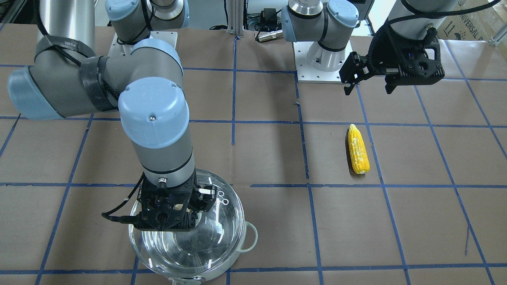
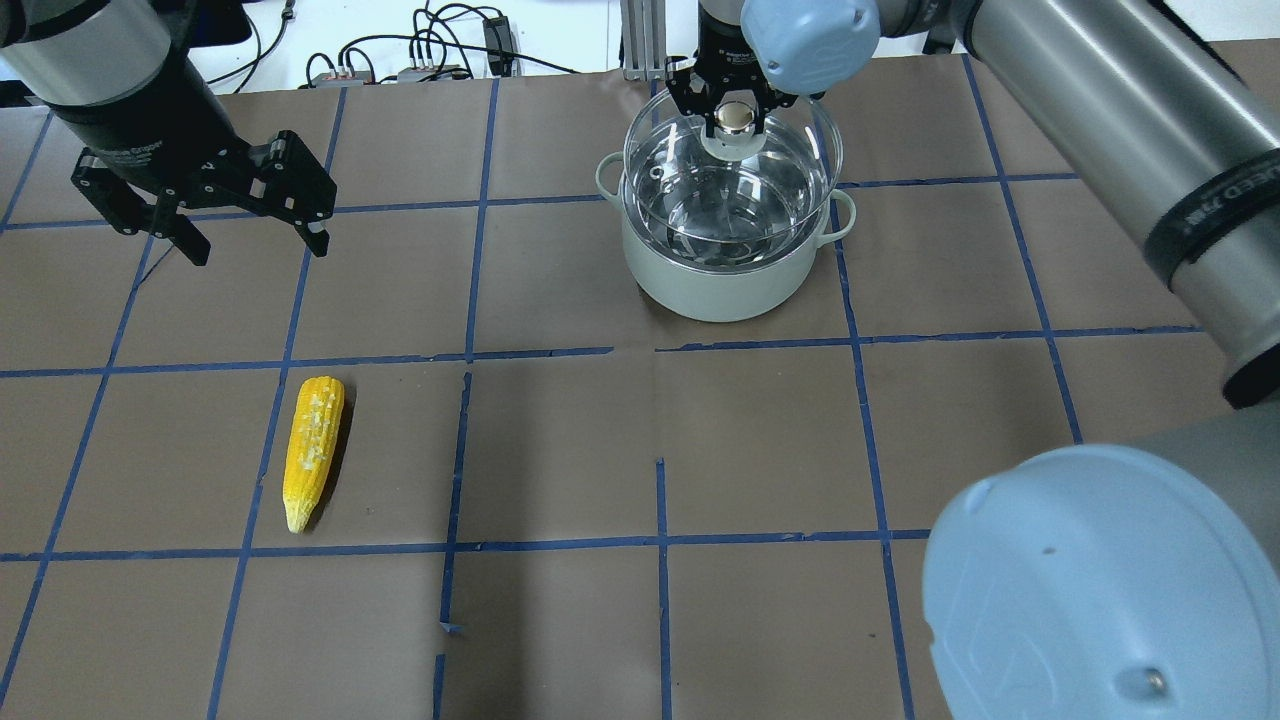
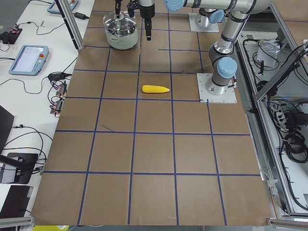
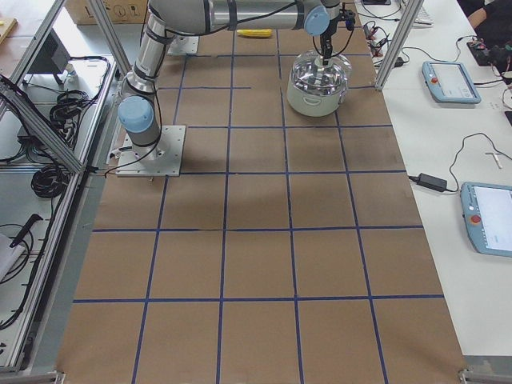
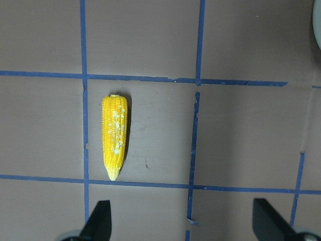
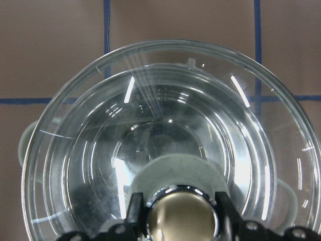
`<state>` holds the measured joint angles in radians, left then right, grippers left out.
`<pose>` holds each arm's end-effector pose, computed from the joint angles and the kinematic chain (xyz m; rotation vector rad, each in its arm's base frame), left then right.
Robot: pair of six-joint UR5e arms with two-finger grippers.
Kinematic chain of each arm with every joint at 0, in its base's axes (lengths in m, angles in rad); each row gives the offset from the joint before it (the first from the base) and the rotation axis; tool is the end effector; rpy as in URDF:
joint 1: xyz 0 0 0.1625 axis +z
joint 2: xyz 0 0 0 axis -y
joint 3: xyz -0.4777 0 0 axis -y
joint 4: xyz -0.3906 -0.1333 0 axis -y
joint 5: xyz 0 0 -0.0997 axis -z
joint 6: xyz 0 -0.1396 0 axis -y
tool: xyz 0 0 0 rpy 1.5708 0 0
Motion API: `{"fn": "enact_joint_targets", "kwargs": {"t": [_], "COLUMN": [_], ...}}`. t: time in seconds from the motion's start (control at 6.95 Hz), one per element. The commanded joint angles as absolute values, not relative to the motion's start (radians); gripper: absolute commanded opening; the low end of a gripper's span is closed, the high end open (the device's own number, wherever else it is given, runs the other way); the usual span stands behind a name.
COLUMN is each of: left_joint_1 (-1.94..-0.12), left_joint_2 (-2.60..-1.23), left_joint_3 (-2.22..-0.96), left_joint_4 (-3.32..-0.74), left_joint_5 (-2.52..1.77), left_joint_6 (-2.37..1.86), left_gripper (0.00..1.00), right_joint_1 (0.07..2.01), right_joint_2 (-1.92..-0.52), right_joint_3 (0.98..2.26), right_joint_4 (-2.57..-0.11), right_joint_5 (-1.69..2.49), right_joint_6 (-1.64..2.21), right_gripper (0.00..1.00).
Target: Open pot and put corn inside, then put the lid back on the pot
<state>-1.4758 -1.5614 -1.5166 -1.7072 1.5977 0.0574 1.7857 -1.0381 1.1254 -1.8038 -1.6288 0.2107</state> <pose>-0.0839 -0.4848 0.5186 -0.0571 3.1176 0.1164 0.2824 -0.7066 0.4165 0.0000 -3.1065 0.2406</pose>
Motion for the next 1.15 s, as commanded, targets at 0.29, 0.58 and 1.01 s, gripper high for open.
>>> {"fn": "enact_joint_targets", "kwargs": {"t": [0.29,0.58,1.01], "left_joint_1": [-1.319,-1.255,-1.189], "left_joint_2": [-1.609,-1.634,-1.722], "left_joint_3": [-1.771,-1.998,-2.129], "left_joint_4": [-1.498,-1.167,-0.912], "left_joint_5": [1.597,1.6,1.598], "left_joint_6": [0.285,0.379,0.474], "left_gripper": [1.0,1.0,1.0], "right_joint_1": [1.678,1.681,1.643], "right_joint_2": [-1.245,-1.392,-1.545], "right_joint_3": [1.12,1.17,1.467], "right_joint_4": [-1.561,-1.438,-1.611], "right_joint_5": [-1.626,-1.626,-1.626], "right_joint_6": [0.114,0.117,0.097], "right_gripper": [0.28,0.28,0.28]}}
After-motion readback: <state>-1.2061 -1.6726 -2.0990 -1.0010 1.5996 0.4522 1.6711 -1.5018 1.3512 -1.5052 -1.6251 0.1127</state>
